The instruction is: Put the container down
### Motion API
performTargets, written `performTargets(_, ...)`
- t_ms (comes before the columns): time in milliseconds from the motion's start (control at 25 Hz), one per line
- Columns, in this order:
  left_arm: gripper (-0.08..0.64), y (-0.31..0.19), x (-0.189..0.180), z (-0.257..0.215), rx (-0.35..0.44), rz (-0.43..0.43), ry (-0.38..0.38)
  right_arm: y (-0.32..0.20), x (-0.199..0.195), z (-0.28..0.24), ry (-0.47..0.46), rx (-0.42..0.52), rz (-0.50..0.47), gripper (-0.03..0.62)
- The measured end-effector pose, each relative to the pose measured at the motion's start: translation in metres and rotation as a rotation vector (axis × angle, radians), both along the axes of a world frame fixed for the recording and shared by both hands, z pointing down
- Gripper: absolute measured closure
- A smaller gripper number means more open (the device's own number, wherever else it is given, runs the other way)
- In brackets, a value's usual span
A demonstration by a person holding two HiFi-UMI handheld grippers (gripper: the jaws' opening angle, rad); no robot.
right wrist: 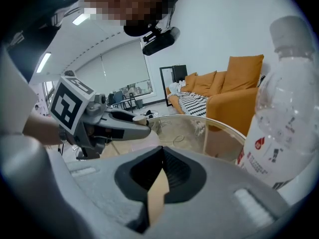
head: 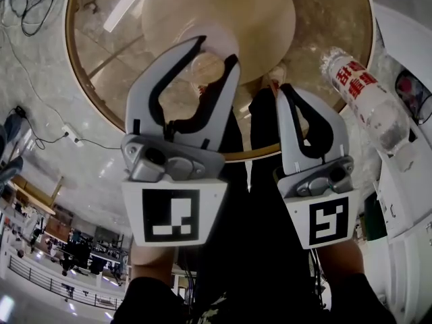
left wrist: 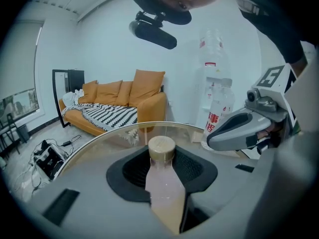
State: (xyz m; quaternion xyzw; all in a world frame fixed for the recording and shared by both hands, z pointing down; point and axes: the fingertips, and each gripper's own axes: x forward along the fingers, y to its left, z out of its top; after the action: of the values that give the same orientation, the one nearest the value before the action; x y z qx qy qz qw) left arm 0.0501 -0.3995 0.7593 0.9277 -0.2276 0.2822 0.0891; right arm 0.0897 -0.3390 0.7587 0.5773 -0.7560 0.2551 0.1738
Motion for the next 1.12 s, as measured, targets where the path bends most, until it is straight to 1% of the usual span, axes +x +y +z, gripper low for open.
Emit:
performTargets(160,0.411,-0.001,0.003,0.015,-0.010,-0.025,0.006,0.001,-0.003,0.009,-0.005,-0.012,-0.021,0.597)
performTargets(400,0.411,-0.002,0.004,0.028,-0.013,-0.024,0.021,0.005,0.001,0.018,0.011,-0.032,-0.026,0.597)
performTargets(680,0.411,-0.002,-0.002,0.030,0.008,-0.022,0.031,0.001,-0.008,0.015,0.011,-0.029,-0.033,0.597)
performTargets(880,0.410,-0.003,-0.004,0.029,0.021,-0.040,0.043,-0.007,-0.014,0.008,0.017,-0.018,-0.047,0.597)
performTargets(1040,0.410,0.005,0.005,0.019,-0.002,-0.014,0.020,-0.004,-0.009,-0.013,0.020,-0.008,-0.052,0.597)
performTargets(1120,0.391,0.006,0.005,0.011,0.000,-0.012,0.008,-0.006,-0.006,-0.024,0.024,0.004,-0.056,0.597)
